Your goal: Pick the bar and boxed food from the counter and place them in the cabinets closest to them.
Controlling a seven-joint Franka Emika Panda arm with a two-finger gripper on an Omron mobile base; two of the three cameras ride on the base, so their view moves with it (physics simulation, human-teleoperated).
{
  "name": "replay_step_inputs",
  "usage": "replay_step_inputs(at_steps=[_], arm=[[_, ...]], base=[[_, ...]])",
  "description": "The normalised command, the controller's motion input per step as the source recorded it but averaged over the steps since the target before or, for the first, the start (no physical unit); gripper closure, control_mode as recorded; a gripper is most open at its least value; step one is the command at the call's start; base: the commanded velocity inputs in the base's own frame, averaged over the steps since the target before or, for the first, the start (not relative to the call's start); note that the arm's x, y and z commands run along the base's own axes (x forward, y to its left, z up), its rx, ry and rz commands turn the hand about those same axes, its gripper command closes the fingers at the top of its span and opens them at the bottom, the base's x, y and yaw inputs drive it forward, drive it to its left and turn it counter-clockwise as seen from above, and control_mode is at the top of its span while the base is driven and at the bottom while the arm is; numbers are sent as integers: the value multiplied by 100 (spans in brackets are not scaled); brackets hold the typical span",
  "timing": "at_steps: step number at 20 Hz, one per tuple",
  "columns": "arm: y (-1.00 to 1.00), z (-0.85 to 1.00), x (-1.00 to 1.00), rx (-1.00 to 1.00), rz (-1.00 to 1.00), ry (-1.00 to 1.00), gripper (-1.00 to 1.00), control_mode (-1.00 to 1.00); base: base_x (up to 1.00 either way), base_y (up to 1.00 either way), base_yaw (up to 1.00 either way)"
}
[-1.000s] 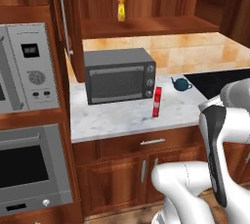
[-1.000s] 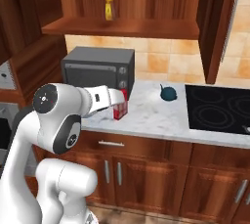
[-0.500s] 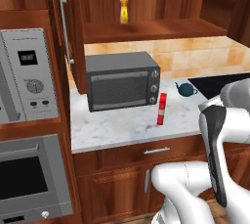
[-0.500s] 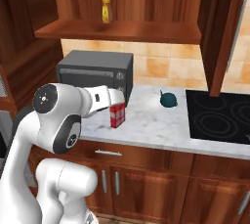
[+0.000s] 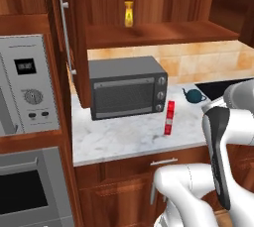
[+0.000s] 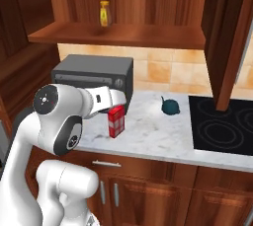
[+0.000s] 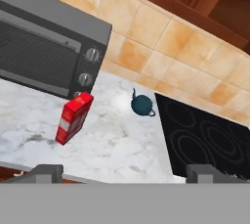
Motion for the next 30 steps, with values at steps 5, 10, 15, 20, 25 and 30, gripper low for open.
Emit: replay_step_inputs(at_steps=[5,10,15,20,25,30], arm=[[0,0,0,0,0,0,-100,100],[0,0,0,0,0,0,-100,-100],[6,-5,0,0,0,2,-100,-100],[19,-8,0,0,0,2,-100,-100],[23,-8,0,0,0,3,-100,-100],[14,-21,-4,1,0,4,-100,-100]], base=[[23,6,0],[0,0,0],[0,0,0],[0,0,0],[0,0,0],[0,0,0]])
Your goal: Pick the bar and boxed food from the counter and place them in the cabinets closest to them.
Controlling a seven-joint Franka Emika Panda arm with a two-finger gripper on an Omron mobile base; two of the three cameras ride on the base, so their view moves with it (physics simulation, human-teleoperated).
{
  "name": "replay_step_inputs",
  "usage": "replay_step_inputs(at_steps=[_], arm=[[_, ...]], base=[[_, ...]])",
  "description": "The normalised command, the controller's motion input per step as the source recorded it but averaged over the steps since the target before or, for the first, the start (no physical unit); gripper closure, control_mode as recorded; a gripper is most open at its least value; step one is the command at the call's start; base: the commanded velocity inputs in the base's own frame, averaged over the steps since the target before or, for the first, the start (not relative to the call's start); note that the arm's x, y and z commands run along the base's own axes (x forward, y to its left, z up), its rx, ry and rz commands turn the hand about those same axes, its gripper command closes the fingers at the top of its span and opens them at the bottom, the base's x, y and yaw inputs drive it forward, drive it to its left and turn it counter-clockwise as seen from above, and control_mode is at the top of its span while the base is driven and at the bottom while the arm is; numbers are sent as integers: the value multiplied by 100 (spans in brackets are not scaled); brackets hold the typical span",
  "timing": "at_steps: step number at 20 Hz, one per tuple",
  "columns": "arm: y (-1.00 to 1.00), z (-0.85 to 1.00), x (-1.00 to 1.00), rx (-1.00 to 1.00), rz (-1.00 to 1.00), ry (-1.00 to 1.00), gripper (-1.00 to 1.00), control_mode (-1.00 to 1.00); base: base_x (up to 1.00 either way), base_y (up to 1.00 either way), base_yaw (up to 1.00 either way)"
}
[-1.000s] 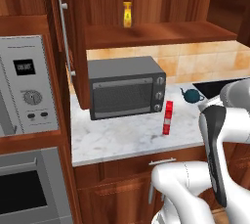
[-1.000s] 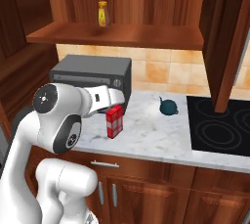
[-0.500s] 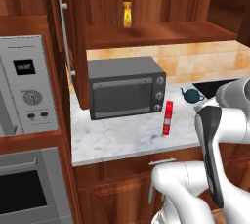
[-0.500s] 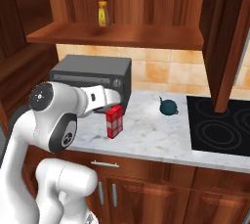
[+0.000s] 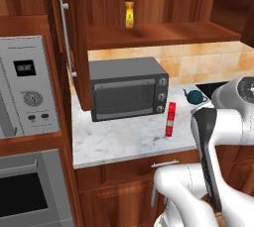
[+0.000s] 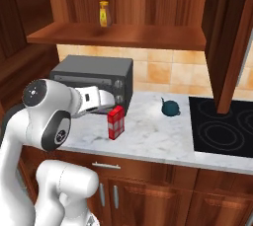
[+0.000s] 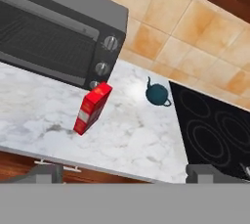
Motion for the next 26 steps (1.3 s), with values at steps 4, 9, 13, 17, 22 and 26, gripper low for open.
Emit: replay_step_inputs(at_steps=[4,9,13,17,22,26], arm=[[4,-25,-5,5,0,1,-100,-100],[2,-33,0,5,0,2,-100,-100],[3,-37,0,3,0,2,-100,-100],[6,-39,0,2,0,1,-100,-100],[13,-40,0,0,0,1,-100,-100],[18,-37,8,0,0,0,-100,-100]], base=[[0,0,0],[0,0,0],[0,0,0],[0,0,0],[0,0,0],[0,0,0]])
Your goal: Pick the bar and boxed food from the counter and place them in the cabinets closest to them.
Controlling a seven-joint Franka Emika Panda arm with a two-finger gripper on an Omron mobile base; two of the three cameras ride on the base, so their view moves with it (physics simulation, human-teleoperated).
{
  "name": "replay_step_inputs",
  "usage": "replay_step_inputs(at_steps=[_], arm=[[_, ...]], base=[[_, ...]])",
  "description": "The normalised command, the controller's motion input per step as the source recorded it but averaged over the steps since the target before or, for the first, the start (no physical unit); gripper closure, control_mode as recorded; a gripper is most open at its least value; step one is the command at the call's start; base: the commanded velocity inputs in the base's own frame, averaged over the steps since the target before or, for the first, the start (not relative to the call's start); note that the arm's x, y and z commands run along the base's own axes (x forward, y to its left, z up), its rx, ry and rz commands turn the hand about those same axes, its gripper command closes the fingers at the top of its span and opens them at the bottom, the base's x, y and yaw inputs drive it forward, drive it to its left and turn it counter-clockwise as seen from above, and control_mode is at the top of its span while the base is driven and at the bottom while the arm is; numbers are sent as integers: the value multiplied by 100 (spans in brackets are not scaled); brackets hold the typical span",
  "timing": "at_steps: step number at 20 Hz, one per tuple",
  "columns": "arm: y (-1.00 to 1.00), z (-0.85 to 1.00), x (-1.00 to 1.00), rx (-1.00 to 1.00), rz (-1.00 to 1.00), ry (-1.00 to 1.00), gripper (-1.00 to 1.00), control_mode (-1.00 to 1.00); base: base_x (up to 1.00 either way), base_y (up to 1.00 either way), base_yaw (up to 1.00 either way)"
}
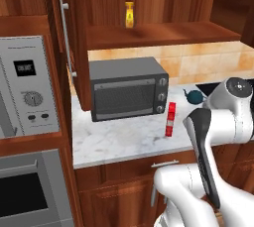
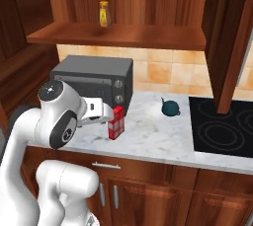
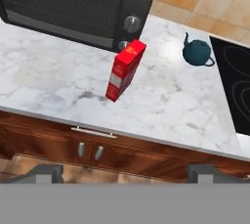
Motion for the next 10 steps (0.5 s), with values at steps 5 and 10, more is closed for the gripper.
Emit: replay_step_inputs(at_steps=[5,10], arm=[[19,-30,20,0,-3,0,-100,-100],[15,-29,32,0,-9,-4,-100,-100]], base=[[0,0,0],[0,0,0]])
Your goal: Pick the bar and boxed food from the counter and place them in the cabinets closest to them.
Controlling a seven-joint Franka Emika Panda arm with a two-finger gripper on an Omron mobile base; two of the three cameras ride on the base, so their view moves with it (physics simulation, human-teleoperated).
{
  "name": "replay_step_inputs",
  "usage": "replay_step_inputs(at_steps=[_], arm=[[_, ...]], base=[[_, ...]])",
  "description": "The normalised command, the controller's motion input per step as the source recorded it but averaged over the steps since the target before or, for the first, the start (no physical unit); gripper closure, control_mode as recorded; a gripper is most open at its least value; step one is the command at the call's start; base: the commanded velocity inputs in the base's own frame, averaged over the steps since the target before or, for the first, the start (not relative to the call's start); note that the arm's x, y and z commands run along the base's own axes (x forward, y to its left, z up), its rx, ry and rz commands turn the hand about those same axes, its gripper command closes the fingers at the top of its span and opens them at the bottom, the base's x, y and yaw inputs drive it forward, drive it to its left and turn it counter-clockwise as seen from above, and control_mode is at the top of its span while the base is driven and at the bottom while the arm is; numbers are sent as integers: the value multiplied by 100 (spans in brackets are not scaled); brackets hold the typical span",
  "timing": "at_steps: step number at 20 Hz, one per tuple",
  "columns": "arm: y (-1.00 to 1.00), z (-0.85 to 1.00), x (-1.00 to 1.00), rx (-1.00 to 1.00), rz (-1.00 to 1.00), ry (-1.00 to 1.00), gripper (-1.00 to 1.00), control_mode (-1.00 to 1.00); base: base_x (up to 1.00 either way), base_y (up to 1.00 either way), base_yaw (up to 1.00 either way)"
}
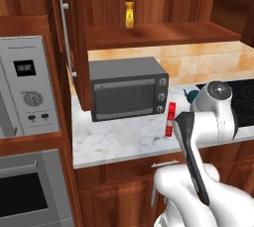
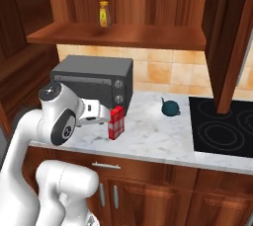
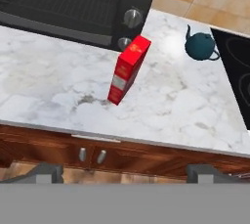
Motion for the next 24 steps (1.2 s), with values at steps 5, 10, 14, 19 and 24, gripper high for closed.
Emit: replay_step_inputs(at_steps=[5,10,14,19,24], arm=[[6,-31,29,0,-12,-7,-100,-100],[2,-31,28,0,-9,-5,-100,-100],[0,-33,36,0,-8,-5,-100,-100],[0,-33,40,0,-6,-1,-100,-100],[0,-30,41,0,-5,0,-100,-100]], base=[[0,0,0],[0,0,0],[0,0,0],[0,0,0],[0,0,0]])
